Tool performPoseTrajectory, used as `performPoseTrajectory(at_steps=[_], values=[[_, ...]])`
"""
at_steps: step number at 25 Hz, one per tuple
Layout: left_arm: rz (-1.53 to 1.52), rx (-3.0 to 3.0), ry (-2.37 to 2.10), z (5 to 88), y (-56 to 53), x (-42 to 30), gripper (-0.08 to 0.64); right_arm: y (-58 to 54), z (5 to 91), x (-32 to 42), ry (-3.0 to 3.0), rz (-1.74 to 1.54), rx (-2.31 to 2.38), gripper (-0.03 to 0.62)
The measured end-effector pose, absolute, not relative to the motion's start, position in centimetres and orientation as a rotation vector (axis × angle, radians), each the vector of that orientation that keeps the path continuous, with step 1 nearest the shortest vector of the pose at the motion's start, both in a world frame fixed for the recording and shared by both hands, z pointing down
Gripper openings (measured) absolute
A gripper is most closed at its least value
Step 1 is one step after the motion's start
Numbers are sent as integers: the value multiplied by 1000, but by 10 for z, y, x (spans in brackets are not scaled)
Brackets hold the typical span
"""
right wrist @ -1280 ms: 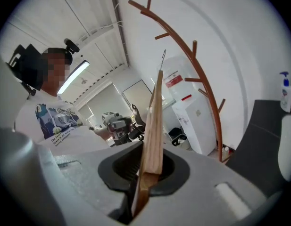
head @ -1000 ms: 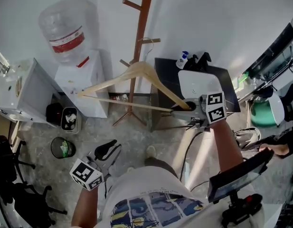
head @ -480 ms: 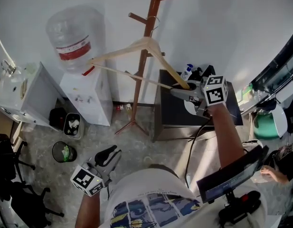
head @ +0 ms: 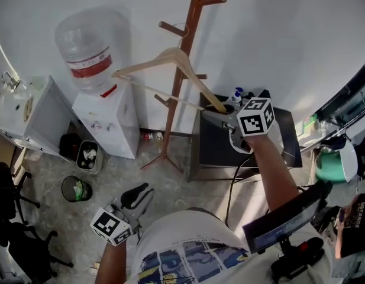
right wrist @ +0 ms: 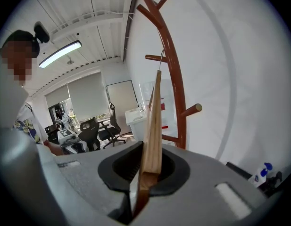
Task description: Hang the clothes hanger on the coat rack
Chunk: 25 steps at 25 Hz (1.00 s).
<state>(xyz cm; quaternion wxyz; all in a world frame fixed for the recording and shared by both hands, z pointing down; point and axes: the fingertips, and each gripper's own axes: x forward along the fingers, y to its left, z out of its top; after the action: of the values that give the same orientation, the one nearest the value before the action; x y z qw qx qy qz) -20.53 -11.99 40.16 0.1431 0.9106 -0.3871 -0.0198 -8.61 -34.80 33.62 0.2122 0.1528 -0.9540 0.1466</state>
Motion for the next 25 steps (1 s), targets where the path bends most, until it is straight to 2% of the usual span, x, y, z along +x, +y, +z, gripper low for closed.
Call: performPoseTrajectory(at_steps=[25], values=[[52,2612,-1080,409,-94,-199,87,-371,377,-87,-2741,278,697,35]])
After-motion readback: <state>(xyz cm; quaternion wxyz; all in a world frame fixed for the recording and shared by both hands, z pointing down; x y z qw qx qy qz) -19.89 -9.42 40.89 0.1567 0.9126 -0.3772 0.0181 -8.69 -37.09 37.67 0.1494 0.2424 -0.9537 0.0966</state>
